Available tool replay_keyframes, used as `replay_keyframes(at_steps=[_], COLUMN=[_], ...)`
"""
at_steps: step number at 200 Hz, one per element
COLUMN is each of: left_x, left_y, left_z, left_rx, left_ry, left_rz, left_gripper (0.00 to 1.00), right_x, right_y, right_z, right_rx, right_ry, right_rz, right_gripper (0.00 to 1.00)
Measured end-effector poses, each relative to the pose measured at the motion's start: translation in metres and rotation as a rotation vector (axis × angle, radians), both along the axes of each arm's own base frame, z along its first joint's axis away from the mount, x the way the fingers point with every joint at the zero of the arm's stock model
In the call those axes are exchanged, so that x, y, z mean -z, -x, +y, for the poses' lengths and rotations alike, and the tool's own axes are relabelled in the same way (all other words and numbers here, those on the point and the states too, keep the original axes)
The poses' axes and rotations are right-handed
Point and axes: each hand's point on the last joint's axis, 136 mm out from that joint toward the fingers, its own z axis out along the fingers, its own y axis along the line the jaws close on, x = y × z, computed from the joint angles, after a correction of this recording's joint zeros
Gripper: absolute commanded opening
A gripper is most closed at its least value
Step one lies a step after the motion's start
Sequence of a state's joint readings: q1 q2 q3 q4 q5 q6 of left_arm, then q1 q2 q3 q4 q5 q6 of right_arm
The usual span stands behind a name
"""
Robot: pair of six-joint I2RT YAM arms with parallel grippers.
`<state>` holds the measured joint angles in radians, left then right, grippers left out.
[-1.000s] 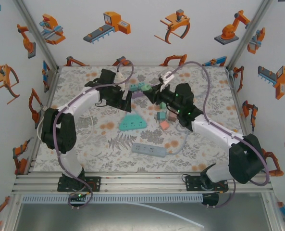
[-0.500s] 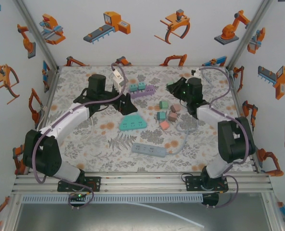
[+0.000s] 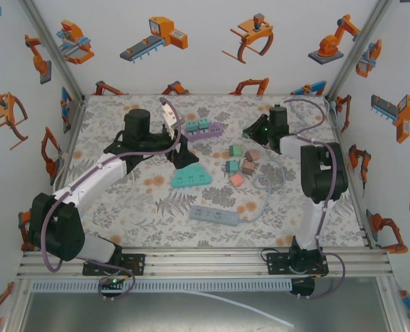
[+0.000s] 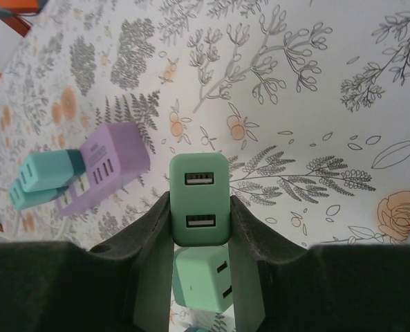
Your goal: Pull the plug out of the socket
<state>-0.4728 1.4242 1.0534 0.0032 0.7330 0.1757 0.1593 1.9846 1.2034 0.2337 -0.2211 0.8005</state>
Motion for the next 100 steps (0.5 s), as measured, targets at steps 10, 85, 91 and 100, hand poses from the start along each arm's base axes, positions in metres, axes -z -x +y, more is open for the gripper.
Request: replay_keyframes(at_steps=[10,85,91,100], left_x=[0.000,0.006,0.007,0.008], left_y=[-0.001,-0.015,-0.016,-0.017], left_z=[0.000,0.008,0.008,0.009], left_rx=[-0.006,-0.089,-0.095,-0.101], left_ry=[-0.003,-0.045,-0.048,-0.051], left_rz=[-0.004,-0.022,-0.023,-0.023], left_gripper=[0.97,0.97,0.97,0.97], right_x=[0.005,0.025,0.026,0.028], right_y=[0.001,0.015,0.016,0.017], right_z=[0.000,-0.007,-0.008,-0.010], right_rx=[-0.007,-0.029,-0.026,-0.023], right_ry=[0.013,0.084,0.091,0.102], right_rz=[0.016,0.092,0.098,0.102], right_gripper=[0.27,0.47,0.49,0.52])
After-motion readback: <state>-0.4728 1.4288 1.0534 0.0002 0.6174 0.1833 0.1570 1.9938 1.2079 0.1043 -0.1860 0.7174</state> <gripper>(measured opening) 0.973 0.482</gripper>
